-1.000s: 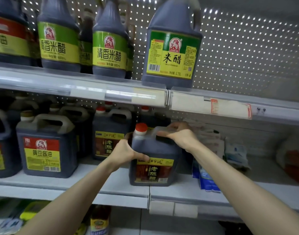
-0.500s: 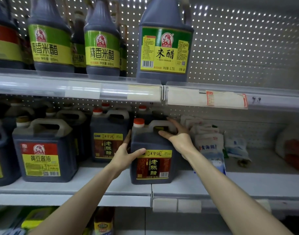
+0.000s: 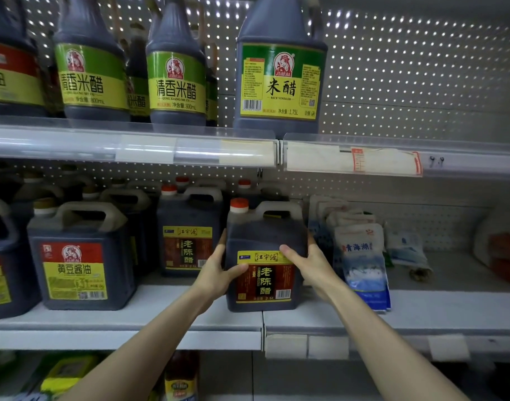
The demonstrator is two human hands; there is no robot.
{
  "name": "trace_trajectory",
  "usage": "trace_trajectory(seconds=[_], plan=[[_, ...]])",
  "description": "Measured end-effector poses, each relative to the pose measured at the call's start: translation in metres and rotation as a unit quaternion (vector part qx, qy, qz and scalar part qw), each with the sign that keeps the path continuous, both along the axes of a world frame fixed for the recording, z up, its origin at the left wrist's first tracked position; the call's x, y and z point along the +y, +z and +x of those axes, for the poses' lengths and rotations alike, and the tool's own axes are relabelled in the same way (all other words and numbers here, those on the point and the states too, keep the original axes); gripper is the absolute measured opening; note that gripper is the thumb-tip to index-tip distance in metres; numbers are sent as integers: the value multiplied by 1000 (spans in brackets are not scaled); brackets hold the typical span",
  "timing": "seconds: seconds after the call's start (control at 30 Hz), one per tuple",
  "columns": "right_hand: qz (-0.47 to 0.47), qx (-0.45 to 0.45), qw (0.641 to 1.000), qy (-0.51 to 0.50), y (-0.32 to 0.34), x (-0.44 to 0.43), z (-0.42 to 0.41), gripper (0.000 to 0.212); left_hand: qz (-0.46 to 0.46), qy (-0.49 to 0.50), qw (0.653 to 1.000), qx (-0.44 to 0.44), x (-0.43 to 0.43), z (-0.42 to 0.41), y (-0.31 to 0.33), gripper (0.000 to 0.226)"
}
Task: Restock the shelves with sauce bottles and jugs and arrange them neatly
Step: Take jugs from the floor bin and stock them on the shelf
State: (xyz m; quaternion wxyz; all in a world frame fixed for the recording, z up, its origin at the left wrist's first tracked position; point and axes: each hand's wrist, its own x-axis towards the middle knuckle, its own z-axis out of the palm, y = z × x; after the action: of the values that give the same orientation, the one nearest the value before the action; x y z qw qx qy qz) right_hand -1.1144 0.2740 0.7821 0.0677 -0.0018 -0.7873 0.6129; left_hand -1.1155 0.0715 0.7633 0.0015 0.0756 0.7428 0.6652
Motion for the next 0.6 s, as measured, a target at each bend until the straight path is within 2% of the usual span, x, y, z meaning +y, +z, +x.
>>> trace_trajectory(seconds=[0.1, 0.23, 0.4, 0.6], plan=[[3, 18, 1000, 8, 0, 2, -1, 64, -1, 8, 1000, 0, -1, -3, -2, 54], [6, 27, 1000, 1, -6, 2, -5, 72, 1, 10, 1000, -7, -2, -8, -4, 47], [-12, 39, 999, 4, -8, 2, -13, 69, -9, 11, 1000, -7, 0, -15, -6, 67], [-8, 44, 999, 4, -7, 5, -25, 82, -10, 9, 1000, 9, 3, -26, -5, 75]])
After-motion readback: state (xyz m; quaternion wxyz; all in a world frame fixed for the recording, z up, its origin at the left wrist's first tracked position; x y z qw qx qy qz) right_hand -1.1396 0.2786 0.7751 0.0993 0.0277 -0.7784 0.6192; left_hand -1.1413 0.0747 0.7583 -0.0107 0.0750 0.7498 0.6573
